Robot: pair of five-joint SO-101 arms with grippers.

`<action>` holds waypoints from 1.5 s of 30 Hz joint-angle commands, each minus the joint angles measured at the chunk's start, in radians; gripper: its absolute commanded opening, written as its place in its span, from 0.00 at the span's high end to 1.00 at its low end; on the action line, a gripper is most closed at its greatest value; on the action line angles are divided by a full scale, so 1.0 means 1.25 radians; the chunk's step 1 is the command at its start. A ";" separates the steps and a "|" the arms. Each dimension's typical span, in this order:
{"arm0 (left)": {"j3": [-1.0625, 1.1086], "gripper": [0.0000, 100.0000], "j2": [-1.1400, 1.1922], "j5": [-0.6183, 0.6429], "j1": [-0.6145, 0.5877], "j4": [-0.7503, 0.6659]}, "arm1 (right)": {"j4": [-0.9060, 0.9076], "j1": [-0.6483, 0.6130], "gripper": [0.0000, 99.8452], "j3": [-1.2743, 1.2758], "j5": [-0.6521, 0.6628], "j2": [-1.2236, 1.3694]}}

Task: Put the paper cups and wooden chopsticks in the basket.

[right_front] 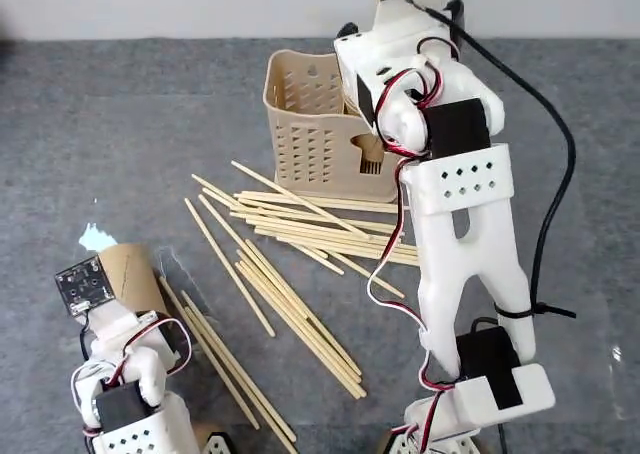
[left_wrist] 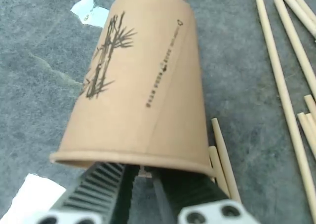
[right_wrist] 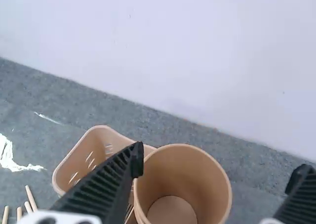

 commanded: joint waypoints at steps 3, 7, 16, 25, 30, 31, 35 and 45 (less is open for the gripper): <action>-0.015 0.99 -0.015 0.000 -0.006 -0.017 | -0.007 -0.014 0.57 -0.045 -0.043 -0.041; -0.015 0.99 -0.015 0.000 -0.006 -0.017 | 0.058 -0.014 0.57 -0.042 -0.068 -0.012; -0.015 0.99 -0.015 0.000 -0.006 -0.017 | 0.160 -0.001 0.99 -0.041 -0.071 0.066; -0.015 0.99 -0.015 0.000 -0.006 -0.017 | 0.208 0.025 0.94 -0.017 -0.070 0.120; -0.015 0.99 -0.015 0.000 -0.006 -0.017 | 0.187 0.003 0.98 -0.031 -0.066 0.058; -0.015 0.99 -0.015 0.000 -0.006 -0.017 | 0.182 -0.002 0.99 -0.033 -0.065 0.042; -0.015 0.99 -0.015 0.000 -0.006 -0.017 | 0.164 -0.013 0.99 -0.033 -0.065 0.001; -0.015 0.99 -0.015 0.000 -0.006 -0.017 | 0.195 -0.014 0.96 -0.027 -0.065 0.031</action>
